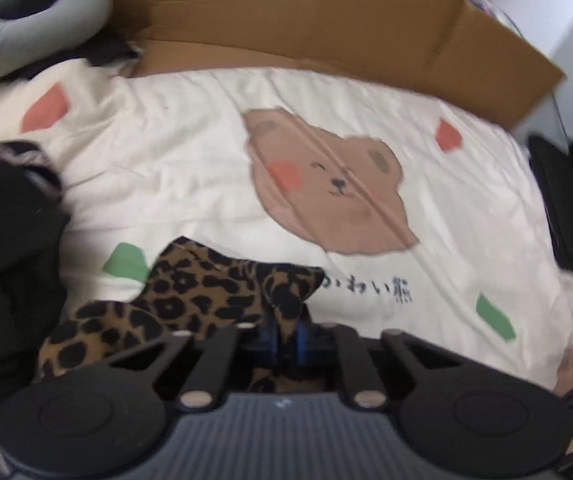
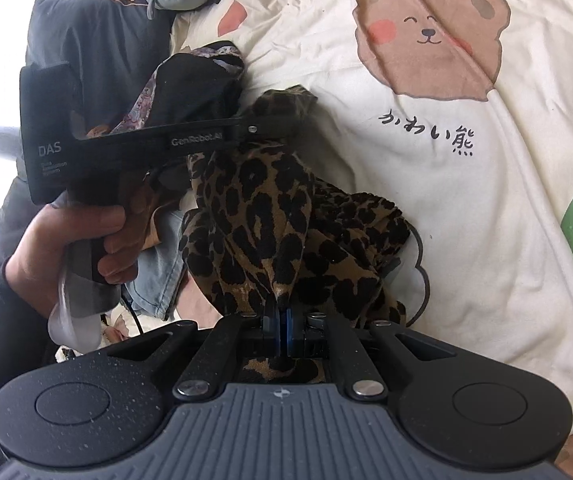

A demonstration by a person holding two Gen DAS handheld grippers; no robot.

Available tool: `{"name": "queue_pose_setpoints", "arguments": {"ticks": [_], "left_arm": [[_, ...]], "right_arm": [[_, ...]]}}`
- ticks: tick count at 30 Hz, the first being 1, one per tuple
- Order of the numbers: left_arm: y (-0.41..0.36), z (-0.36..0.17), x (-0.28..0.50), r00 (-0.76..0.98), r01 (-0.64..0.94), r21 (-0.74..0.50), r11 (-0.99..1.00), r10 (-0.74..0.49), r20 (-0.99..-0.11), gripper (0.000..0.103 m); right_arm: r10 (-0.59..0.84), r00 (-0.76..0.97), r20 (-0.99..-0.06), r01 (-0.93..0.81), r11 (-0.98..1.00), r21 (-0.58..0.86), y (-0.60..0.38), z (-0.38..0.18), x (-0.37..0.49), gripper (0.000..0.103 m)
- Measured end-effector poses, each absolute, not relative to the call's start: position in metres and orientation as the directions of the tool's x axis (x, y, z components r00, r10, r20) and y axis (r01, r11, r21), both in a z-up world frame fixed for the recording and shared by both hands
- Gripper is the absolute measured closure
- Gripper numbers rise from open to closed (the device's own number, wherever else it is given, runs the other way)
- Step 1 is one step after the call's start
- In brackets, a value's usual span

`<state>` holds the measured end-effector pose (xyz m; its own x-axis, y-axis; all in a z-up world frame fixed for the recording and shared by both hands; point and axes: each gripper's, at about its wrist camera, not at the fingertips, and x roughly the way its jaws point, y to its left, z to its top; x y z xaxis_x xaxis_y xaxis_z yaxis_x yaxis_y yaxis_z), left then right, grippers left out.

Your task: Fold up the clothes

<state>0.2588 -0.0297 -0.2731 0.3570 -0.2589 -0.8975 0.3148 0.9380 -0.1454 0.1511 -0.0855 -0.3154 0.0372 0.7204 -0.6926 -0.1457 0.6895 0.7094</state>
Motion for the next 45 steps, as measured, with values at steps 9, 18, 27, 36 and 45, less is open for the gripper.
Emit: {"name": "queue_pose_setpoints", "arguments": {"ticks": [9, 18, 27, 36, 45], "left_arm": [[-0.012, -0.230, 0.256, 0.499, 0.263, -0.112, 0.958, -0.234, -0.834, 0.099], [0.032, -0.175, 0.249, 0.638, 0.145, -0.128, 0.981, -0.191, -0.746, 0.099], [0.054, -0.133, 0.244, 0.718, 0.095, -0.142, 0.985, -0.167, -0.675, 0.099], [0.071, -0.087, 0.249, 0.798, 0.048, -0.149, 0.988, -0.127, -0.589, 0.099], [0.089, -0.084, 0.233, 0.794, -0.009, -0.172, 0.985, -0.098, -0.599, 0.099]], "right_arm": [[0.703, 0.091, -0.706, -0.174, 0.709, 0.683, -0.106, -0.301, 0.154, 0.103], [0.647, 0.236, -0.725, -0.092, 0.758, 0.646, -0.174, -0.275, 0.164, 0.103], [0.573, 0.377, -0.727, -0.039, 0.795, 0.606, -0.229, -0.238, 0.176, 0.103], [0.491, 0.539, -0.684, 0.018, 0.806, 0.592, -0.281, -0.196, 0.181, 0.103], [0.442, 0.562, -0.699, 0.090, 0.807, 0.583, -0.312, -0.193, 0.160, 0.103]]}}
